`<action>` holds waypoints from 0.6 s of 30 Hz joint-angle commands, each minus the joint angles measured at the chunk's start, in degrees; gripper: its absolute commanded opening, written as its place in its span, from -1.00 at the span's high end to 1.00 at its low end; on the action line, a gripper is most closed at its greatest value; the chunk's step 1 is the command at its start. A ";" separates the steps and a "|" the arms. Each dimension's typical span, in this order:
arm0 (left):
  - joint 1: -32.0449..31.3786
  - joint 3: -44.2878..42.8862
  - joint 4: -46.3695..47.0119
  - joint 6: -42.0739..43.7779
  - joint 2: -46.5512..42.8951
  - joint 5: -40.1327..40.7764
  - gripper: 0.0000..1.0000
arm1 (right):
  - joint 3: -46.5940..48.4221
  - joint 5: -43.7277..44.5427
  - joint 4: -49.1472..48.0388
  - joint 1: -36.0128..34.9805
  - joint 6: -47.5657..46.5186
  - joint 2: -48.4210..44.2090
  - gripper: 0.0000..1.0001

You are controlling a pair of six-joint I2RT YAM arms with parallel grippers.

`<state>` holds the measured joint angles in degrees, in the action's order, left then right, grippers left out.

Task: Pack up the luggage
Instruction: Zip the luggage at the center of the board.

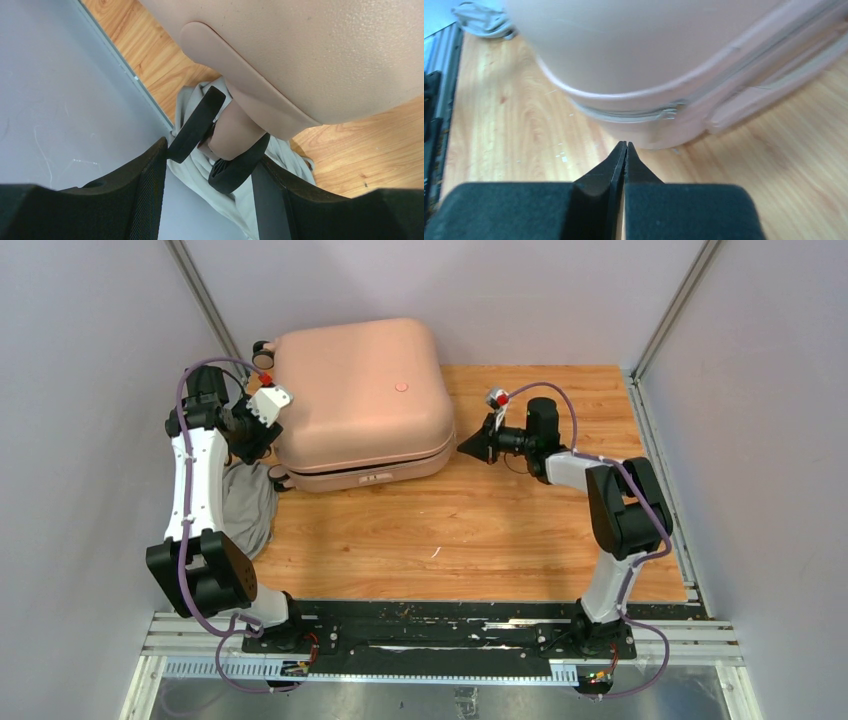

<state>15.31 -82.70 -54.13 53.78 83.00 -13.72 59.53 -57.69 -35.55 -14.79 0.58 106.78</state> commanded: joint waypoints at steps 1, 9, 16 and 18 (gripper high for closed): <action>-0.24 -2.03 6.44 -7.15 -2.18 -4.48 1.00 | -5.41 -3.69 -0.32 -5.54 -0.33 -5.90 1.00; -0.22 -0.68 6.40 -6.47 -4.20 -5.09 1.00 | -8.48 4.87 4.14 -6.70 -0.29 -10.09 1.00; -0.11 1.01 6.29 -5.91 -5.82 -5.47 1.00 | -2.28 11.92 2.60 3.50 7.34 -8.13 -0.45; -0.11 1.06 6.30 -5.80 -5.61 -5.32 1.00 | 1.86 16.85 9.88 3.71 3.89 -6.90 -0.51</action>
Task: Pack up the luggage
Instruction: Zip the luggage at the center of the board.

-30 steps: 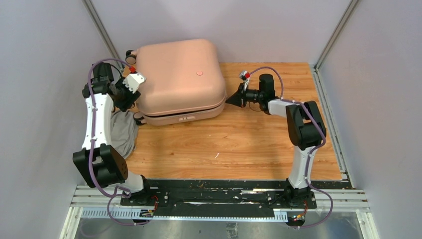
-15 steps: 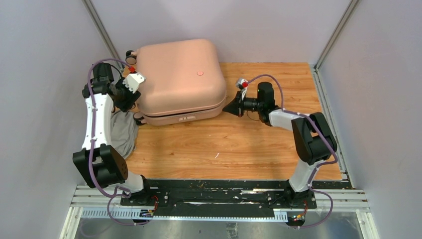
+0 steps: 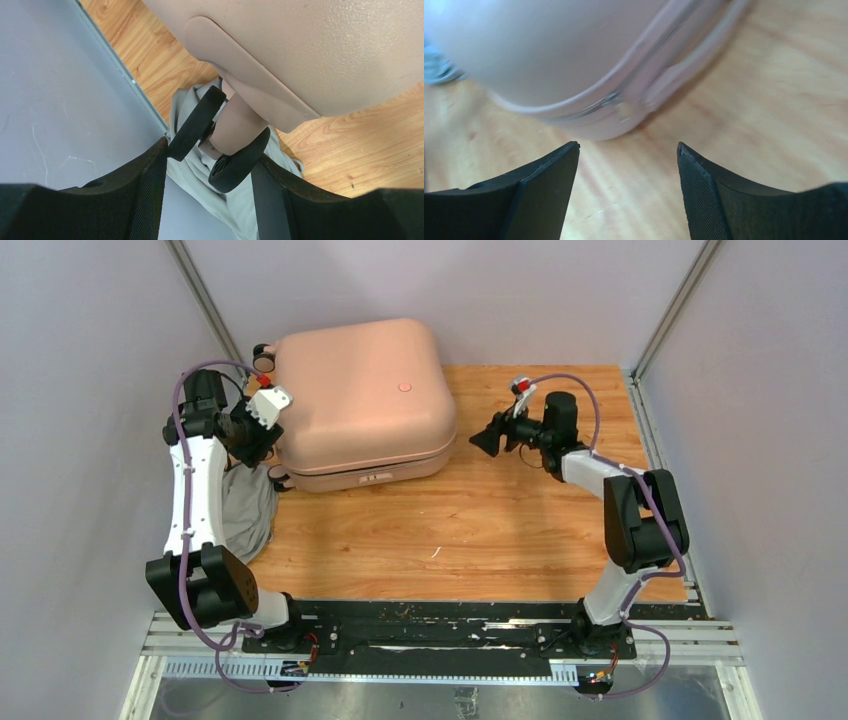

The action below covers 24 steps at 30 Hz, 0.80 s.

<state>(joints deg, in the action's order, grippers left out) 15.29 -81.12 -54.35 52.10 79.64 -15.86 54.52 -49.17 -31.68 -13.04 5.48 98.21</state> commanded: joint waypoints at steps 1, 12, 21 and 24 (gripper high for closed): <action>-0.11 -0.45 6.49 -4.11 -2.12 -3.15 1.00 | 8.46 12.09 8.85 1.91 -1.87 2.04 -0.55; 0.82 -1.75 6.53 -7.00 0.35 -2.81 1.00 | 35.81 33.94 31.37 0.28 12.01 19.50 -1.00; 1.87 -0.79 6.67 -6.41 0.72 -0.22 1.00 | 45.78 34.89 34.12 -7.94 11.79 29.76 -0.63; 1.87 -0.64 6.62 -6.62 1.04 -0.07 1.00 | 45.21 34.22 32.68 -9.16 12.88 30.43 -0.64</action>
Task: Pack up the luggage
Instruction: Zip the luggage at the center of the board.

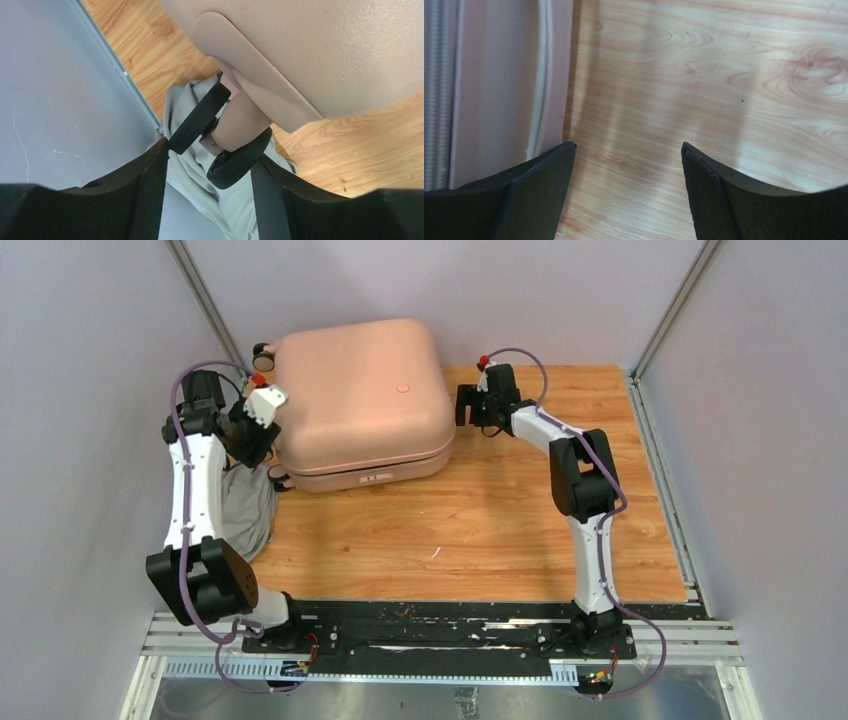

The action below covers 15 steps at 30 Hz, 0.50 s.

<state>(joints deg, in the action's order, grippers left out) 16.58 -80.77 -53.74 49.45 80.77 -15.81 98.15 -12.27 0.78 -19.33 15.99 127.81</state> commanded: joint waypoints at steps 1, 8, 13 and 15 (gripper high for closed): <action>0.60 -0.93 6.02 -4.07 0.10 -0.14 1.00 | 1.20 -2.86 -0.19 -2.93 3.29 0.65 -0.64; 0.64 0.04 6.05 -3.36 0.19 -0.09 1.00 | -4.07 1.33 -2.46 -2.33 4.73 -5.27 -0.62; 0.65 0.43 6.10 -3.39 -0.34 -1.27 1.00 | -5.10 1.33 -3.51 -0.86 6.19 -9.29 -0.62; 0.62 0.31 6.05 -3.48 -0.14 -1.37 1.00 | -4.54 0.53 -3.46 -0.88 6.91 -9.42 -0.61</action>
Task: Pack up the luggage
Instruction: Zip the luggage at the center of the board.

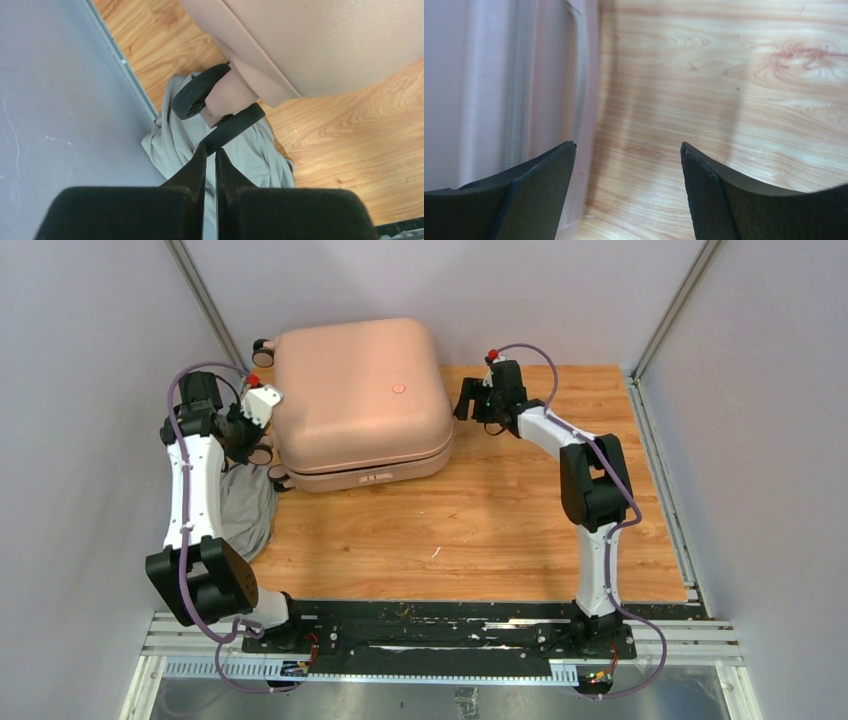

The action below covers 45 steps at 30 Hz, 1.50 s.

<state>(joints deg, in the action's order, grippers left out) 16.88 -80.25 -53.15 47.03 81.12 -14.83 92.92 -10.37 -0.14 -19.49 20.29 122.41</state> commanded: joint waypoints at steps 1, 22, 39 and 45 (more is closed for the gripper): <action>0.34 -0.25 5.46 -1.06 -0.48 -2.39 1.00 | 0.81 -1.65 -2.62 -0.80 3.04 -3.91 -0.60; -1.52 1.25 3.91 -4.10 -7.36 -8.95 -0.46 | 6.75 -1.60 7.24 -3.70 5.21 11.36 0.29; -22.95 7.35 3.50 4.55 -9.49 2.71 -0.84 | -21.32 4.05 2.47 1.40 7.04 -12.32 1.00; -23.10 9.19 3.55 8.69 -11.70 3.80 -0.86 | -33.17 5.11 2.14 0.73 10.90 -21.59 1.00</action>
<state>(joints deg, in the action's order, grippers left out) -5.78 -71.92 -49.78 51.79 70.98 -12.73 67.96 -5.34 -5.58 -19.68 31.66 106.24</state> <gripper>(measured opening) 0.929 0.075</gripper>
